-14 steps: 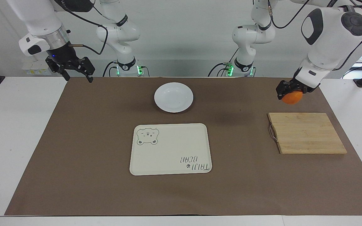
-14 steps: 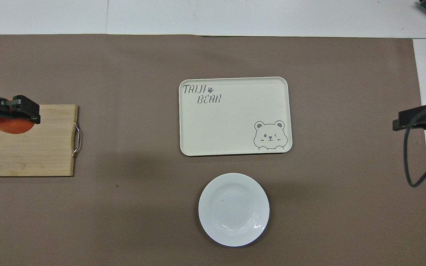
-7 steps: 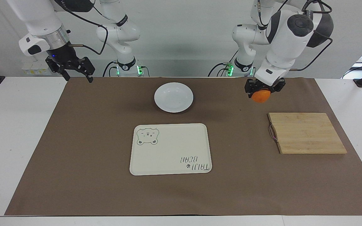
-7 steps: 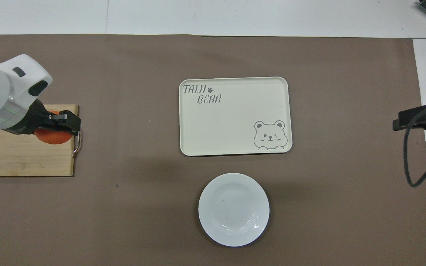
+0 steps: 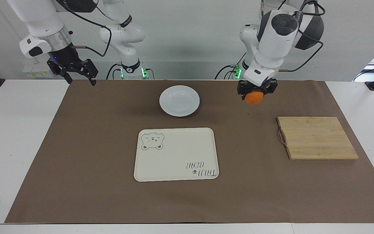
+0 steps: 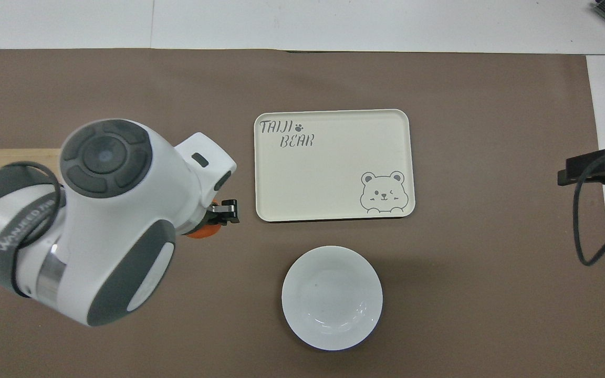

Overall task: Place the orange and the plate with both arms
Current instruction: 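Carry the orange with the left gripper over the white plate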

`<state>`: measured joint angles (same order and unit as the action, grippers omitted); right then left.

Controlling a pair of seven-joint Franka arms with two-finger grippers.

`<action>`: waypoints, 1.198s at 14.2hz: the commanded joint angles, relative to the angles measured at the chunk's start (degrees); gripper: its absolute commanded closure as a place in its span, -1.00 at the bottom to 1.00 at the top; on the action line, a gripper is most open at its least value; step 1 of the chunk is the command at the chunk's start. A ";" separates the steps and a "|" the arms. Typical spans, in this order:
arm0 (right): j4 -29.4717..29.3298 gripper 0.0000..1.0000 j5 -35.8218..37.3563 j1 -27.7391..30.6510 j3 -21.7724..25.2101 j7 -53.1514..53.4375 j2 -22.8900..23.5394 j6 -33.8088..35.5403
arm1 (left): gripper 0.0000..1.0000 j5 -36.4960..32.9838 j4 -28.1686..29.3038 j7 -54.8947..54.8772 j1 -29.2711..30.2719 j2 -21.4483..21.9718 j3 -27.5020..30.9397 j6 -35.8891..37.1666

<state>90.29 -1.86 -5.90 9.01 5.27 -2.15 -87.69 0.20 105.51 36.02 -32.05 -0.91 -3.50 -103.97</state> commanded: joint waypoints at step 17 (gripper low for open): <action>1.64 -1.00 -0.25 -0.70 -0.13 -3.24 -1.10 -2.30 | 1.00 1.02 17.97 24.36 -18.84 -3.22 1.04 -26.72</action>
<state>90.31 -1.86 -6.32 8.89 3.78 -2.16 -87.97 0.32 121.42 59.56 -49.92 -5.31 -3.47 -128.03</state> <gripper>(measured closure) 0.000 0.247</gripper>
